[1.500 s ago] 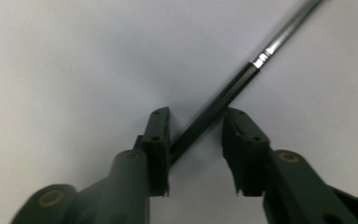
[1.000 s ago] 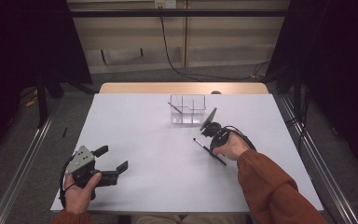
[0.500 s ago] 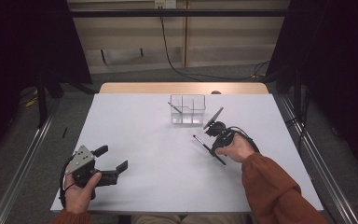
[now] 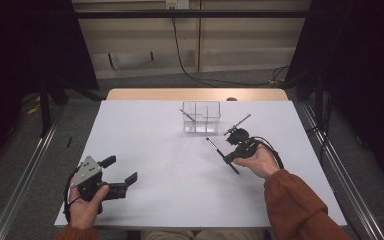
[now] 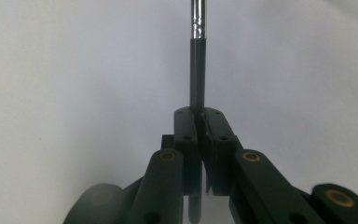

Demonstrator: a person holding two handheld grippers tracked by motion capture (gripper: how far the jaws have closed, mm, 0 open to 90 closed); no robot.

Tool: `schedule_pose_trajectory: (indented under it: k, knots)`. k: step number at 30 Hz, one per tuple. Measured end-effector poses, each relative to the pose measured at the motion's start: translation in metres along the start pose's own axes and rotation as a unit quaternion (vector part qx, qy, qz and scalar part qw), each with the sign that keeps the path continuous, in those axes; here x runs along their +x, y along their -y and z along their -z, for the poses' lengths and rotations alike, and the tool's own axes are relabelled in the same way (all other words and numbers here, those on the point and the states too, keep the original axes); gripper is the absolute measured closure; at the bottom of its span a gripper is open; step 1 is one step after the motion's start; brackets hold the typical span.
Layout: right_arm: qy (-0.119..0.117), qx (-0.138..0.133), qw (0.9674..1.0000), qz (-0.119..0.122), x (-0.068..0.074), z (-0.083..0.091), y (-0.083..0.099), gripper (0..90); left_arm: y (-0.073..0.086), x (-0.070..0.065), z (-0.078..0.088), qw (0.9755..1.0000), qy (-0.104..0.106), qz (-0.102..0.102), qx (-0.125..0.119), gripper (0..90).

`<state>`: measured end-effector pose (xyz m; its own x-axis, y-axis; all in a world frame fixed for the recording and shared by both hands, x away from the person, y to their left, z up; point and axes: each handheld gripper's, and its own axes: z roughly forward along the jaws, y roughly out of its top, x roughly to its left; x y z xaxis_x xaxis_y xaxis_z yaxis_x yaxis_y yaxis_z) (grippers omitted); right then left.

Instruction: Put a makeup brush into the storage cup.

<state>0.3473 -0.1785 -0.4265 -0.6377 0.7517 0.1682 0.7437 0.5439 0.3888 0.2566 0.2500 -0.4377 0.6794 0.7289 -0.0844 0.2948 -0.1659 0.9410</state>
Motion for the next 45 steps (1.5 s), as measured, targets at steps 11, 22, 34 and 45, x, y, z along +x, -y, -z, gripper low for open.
schedule_pose_trajectory:
  k: [11, 22, 34, 45]
  knots:
    - [-0.022, -0.065, 0.9975, -0.018, 0.0, 0.005, 0.013, 85.0, 0.0, 0.0, 0.001, 1.0, -0.002, 0.001, -0.003, 4.0]
    - [-0.031, -0.137, 0.9901, -0.006, 0.002, 0.007, 0.024, 85.0, 0.0, 0.0, 0.002, 1.0, -0.003, 0.006, -0.004, 4.0]
    - [-0.024, -0.21, 0.9773, -0.011, 0.0, 0.012, 0.033, 85.0, 0.0, 0.001, 0.002, 1.0, -0.003, 0.005, -0.005, 4.0]
    - [-0.045, -0.266, 0.9624, 0.029, 0.006, 0.014, 0.038, 84.9, 0.0, 0.001, 0.002, 1.0, -0.004, 0.002, -0.003, 4.1]
